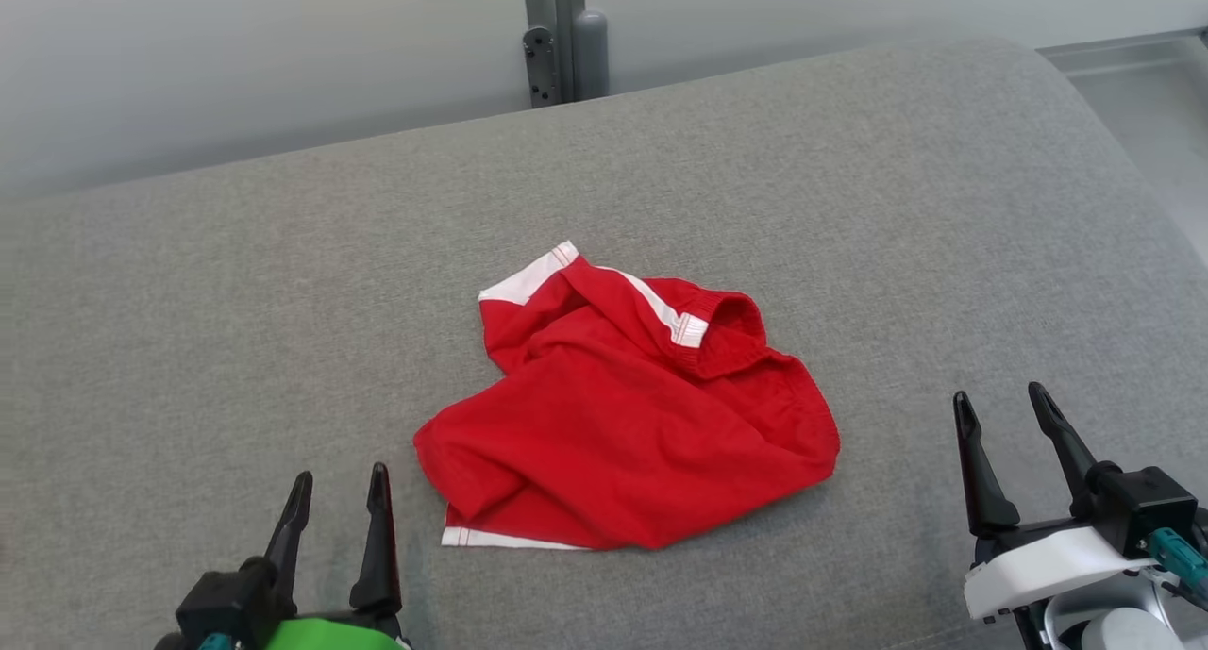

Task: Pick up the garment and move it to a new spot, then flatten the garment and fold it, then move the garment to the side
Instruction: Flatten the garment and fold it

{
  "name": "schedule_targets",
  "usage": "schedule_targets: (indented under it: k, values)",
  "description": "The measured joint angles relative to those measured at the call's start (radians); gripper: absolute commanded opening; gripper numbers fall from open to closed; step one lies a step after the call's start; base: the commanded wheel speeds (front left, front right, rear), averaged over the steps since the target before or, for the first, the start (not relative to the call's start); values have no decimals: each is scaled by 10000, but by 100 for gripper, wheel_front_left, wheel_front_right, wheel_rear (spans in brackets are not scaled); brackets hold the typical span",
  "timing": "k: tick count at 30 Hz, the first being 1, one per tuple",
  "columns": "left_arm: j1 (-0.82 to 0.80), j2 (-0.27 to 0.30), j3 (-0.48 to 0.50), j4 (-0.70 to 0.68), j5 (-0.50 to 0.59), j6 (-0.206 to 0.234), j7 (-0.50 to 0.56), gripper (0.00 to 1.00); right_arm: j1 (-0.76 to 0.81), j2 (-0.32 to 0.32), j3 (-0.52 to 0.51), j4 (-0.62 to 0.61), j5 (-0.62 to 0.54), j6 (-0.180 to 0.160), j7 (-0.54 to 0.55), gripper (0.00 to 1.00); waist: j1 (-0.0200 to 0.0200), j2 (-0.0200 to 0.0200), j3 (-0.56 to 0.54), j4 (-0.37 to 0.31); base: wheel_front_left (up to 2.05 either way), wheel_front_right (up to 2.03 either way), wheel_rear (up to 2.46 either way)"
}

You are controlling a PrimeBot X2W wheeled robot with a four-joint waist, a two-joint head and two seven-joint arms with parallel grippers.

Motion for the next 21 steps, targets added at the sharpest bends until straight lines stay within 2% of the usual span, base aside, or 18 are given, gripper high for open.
schedule_targets:
  k: [4,6,10,16,21]
  values:
    - [670,-397,487,-136,558,-307,-2,100,91,-10,-6,4,-13,0,0,100,0,0,-256,278,0,0,0]
    - [857,-608,560,-138,750,-606,0,100,166,-6,13,23,-15,0,0,100,0,0,-375,376,0,0,0]
    - [784,-1016,194,-52,1369,-1223,-2,100,176,6,134,67,-15,0,0,100,0,0,-499,483,0,0,0]
    - [340,-1358,-86,27,1931,-1613,-15,100,139,82,426,132,-13,0,0,100,0,0,-573,133,0,0,0]
    - [-451,-1440,-1110,50,2543,-2127,451,100,98,67,399,119,-10,0,0,100,0,0,-576,-340,0,0,0]
